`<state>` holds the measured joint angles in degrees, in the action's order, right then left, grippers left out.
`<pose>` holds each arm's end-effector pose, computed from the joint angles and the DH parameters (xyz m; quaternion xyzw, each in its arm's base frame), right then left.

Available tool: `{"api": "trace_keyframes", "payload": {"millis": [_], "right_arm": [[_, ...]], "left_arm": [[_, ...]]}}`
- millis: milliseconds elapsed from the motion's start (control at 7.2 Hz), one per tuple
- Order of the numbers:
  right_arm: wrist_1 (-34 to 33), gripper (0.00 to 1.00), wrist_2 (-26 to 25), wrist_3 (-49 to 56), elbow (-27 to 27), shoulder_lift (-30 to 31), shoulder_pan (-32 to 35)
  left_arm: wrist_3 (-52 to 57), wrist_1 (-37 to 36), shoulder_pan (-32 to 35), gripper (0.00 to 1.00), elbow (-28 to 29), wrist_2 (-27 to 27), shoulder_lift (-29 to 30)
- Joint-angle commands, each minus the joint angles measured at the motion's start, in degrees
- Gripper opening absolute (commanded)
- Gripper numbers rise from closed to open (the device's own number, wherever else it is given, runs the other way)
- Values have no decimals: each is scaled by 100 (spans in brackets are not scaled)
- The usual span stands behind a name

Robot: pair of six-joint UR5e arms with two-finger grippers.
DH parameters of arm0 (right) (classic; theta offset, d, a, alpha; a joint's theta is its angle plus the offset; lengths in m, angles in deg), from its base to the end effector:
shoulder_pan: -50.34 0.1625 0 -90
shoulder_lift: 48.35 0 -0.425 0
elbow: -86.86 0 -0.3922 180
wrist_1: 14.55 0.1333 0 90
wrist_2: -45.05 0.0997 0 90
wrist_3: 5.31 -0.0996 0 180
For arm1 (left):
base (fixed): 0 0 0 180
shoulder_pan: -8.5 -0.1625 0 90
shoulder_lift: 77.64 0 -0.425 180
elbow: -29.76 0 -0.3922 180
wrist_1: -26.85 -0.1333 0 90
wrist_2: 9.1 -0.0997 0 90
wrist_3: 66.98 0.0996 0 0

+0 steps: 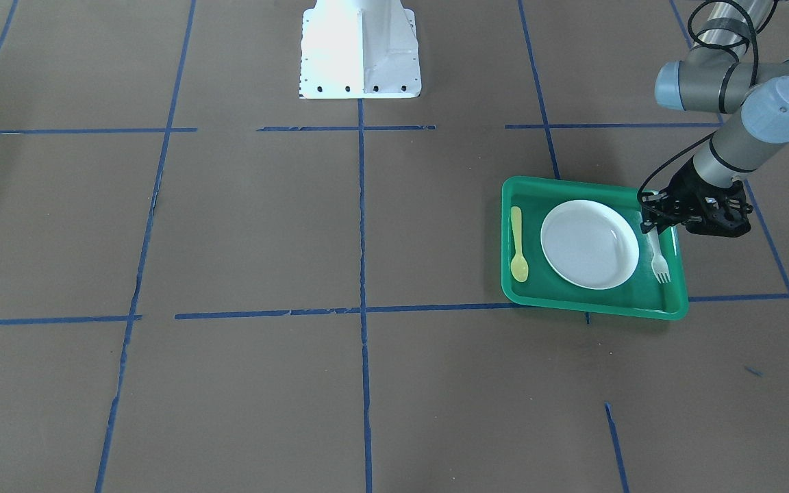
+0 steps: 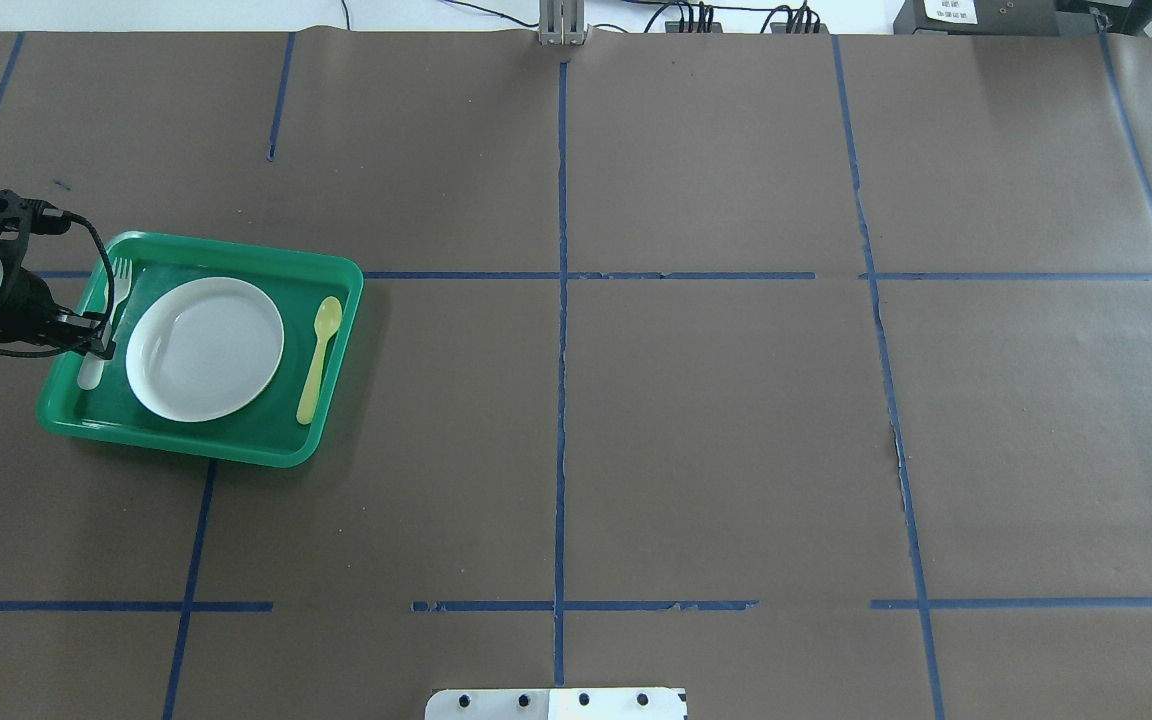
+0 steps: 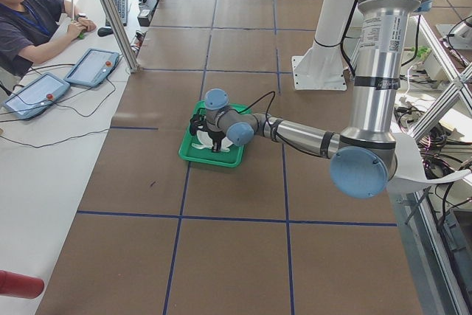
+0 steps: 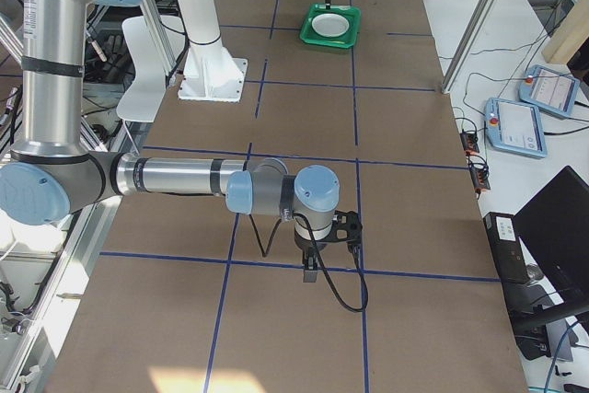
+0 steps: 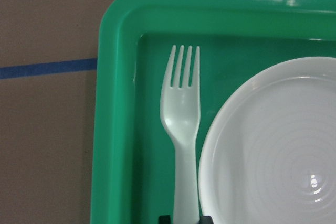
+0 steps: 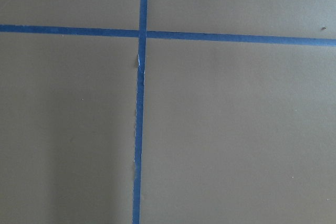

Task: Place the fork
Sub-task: 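Lift the fork with the left gripper and carry it beside the plate, then lower the fork onto the tray and open the left gripper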

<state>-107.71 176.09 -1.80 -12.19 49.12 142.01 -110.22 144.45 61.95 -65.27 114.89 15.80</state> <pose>0.0805 -0.4322 0.6509 0.0029 -0.3507 -0.0102 0.9364 0.2608 -0.4821 0.5370 0.0489 0.4031 0.0373 0.9131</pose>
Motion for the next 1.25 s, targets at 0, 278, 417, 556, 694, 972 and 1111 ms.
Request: {"api": "trace_keyframes", "payload": {"millis": [0, 278, 417, 556, 694, 972, 1111], "right_arm": [[0, 100, 0, 0, 0, 0, 0], [0, 100, 0, 0, 0, 0, 0], [0, 100, 0, 0, 0, 0, 0], [0, 100, 0, 0, 0, 0, 0], [0, 100, 0, 0, 0, 0, 0], [0, 100, 0, -9, 0, 0, 0], [0, 100, 0, 0, 0, 0, 0]], "left_arm": [[61, 0, -10, 77, 54, -14, 8], [52, 9, -10, 99, 28, -41, 25], [61, -9, 16, 99, -33, -32, 8], [70, -26, 86, 99, -129, -6, -10], [87, -105, 495, 100, -278, 12, -36], [1246, -429, 1374, 100, -567, 379, -428], [2431, -1092, 2040, 100, -822, 398, -719]]}}
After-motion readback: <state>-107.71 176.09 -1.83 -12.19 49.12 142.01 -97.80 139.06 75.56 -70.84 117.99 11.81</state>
